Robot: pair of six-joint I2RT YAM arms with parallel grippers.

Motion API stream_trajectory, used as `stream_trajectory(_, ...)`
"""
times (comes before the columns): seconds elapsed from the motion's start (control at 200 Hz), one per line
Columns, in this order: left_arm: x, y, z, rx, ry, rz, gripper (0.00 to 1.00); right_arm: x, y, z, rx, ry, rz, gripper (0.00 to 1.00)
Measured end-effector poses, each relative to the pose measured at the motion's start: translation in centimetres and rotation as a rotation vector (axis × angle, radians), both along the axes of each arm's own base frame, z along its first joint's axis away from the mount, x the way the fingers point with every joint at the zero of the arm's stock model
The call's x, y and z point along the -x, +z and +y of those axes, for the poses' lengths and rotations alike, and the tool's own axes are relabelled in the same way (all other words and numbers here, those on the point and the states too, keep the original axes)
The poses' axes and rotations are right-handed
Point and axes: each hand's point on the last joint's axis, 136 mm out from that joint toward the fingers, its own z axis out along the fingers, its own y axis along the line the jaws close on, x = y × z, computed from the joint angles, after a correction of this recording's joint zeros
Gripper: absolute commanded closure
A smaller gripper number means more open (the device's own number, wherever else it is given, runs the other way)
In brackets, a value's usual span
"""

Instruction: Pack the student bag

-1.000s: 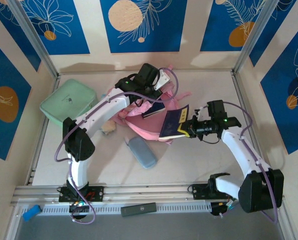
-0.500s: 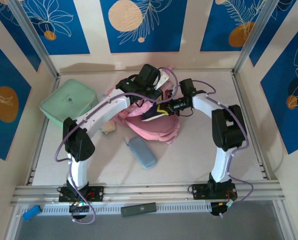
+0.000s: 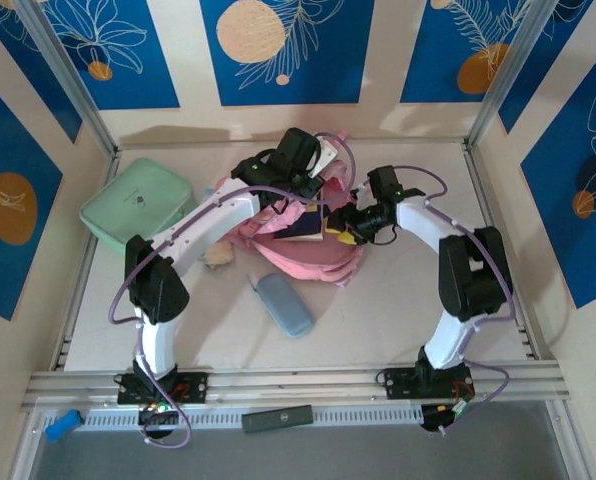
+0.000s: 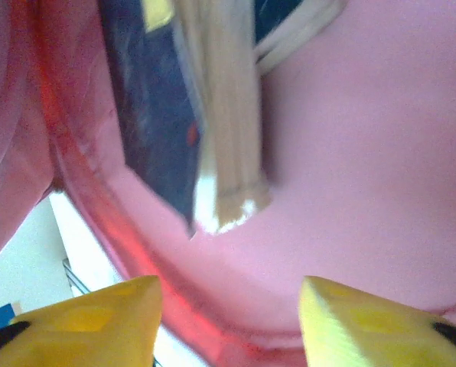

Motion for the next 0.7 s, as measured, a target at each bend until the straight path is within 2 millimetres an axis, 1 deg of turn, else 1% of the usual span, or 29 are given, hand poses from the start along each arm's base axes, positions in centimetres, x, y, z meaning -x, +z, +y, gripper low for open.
stream_trajectory(0.045, 0.0, -0.1, 0.0, 0.0, 0.0, 0.0, 1.0, 0.9, 0.1, 1.0, 0.001, 0.019, -0.003, 0.73)
stream_trajectory(0.08, 0.0, 0.1, 0.0, 0.004, 0.0, -0.004, 1.0, 1.4, 0.0, 1.8, 0.001, 0.028, 0.0, 0.77)
stream_trajectory(0.155, 0.0, 0.1, 0.0, 0.011, 0.006, -0.003, 1.0, 2.0, -1.0, 3.5, 0.007, 0.042, 0.02, 0.85)
stream_trajectory(0.22, 0.0, 0.2, 0.0, 0.02, 0.013, -0.002, 1.0, 1.8, -2.4, 4.4, 0.016, 0.044, 0.037, 0.92)
stream_trajectory(0.285, 0.0, 0.2, 0.0, 0.026, 0.018, 0.002, 1.0, 1.1, -3.9, 4.8, 0.026, 0.031, 0.056, 0.96)
stream_trajectory(0.36, 0.0, 0.1, 0.0, 0.036, 0.028, 0.008, 1.0, -0.3, -5.5, 4.4, 0.052, -0.008, 0.065, 0.98)
stream_trajectory(0.425, 0.0, 0.1, 0.0, 0.044, 0.036, 0.013, 1.0, -1.7, -5.9, 3.7, 0.052, -0.039, 0.048, 0.98)
stream_trajectory(0.51, 0.0, 0.1, 0.0, 0.059, 0.052, 0.021, 1.0, -4.0, -5.3, 2.3, 0.045, -0.088, 0.009, 0.98)
stream_trajectory(0.615, 0.0, 0.0, 0.0, 0.083, 0.076, 0.034, 1.0, -6.7, -3.6, 0.9, 0.027, -0.123, -0.072, 0.98)
stream_trajectory(0.655, 0.0, 0.0, 0.1, 0.096, 0.088, 0.041, 1.0, -7.0, -3.1, 0.7, 0.023, -0.119, -0.095, 0.97)
stream_trajectory(0.7, 0.0, 0.0, 0.1, 0.11, 0.102, 0.048, 1.0, -6.8, -2.8, 0.8, 0.018, -0.106, -0.11, 0.95)
